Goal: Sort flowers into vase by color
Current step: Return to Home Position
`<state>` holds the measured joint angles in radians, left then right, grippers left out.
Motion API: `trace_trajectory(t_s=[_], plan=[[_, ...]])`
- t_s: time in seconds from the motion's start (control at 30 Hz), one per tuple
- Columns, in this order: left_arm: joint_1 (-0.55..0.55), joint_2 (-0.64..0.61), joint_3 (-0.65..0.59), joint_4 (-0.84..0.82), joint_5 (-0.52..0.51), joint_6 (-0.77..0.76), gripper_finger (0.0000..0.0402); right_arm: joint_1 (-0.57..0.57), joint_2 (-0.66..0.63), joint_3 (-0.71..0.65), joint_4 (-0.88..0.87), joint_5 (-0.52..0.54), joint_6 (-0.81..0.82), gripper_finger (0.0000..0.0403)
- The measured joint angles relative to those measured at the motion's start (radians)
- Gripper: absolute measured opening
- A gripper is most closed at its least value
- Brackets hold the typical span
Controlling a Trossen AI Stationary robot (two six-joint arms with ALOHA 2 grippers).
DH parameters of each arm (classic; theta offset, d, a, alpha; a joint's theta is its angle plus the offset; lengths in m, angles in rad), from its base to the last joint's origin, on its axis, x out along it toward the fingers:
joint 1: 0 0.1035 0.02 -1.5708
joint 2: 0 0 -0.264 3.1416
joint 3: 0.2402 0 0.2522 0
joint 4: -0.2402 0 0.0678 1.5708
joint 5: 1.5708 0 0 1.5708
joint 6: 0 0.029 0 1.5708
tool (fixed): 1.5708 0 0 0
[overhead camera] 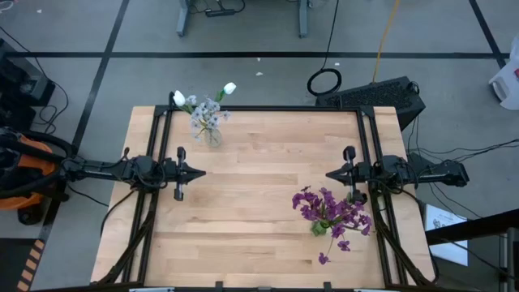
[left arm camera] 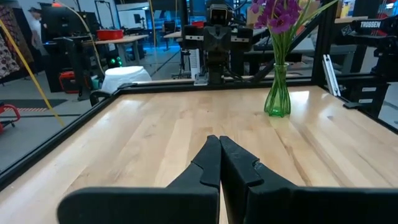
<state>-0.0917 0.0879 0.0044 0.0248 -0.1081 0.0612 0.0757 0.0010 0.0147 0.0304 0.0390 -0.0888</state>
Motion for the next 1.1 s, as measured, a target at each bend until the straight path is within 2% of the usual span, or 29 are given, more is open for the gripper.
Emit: trace_trajectory(t_s=[0.17, 0.33, 1.1], plan=[[0.0, 0.001, 0.0, 0.0, 0.0, 0.0, 0.0002, 0.0, 0.0, 0.0, 0.001, 0.035, -0.002, 0.0], [0.0, 0.005, 0.0, 0.0, 0.0, 0.001, 0.0002, 0.0, 0.0, 0.0, -0.005, 0.008, 0.003, 0.0], [0.0, 0.004, 0.0, -0.002, 0.009, 0.023, 0.0002, 0.0, 0.008, 0.0, -0.005, 0.012, 0.051, 0.0]])
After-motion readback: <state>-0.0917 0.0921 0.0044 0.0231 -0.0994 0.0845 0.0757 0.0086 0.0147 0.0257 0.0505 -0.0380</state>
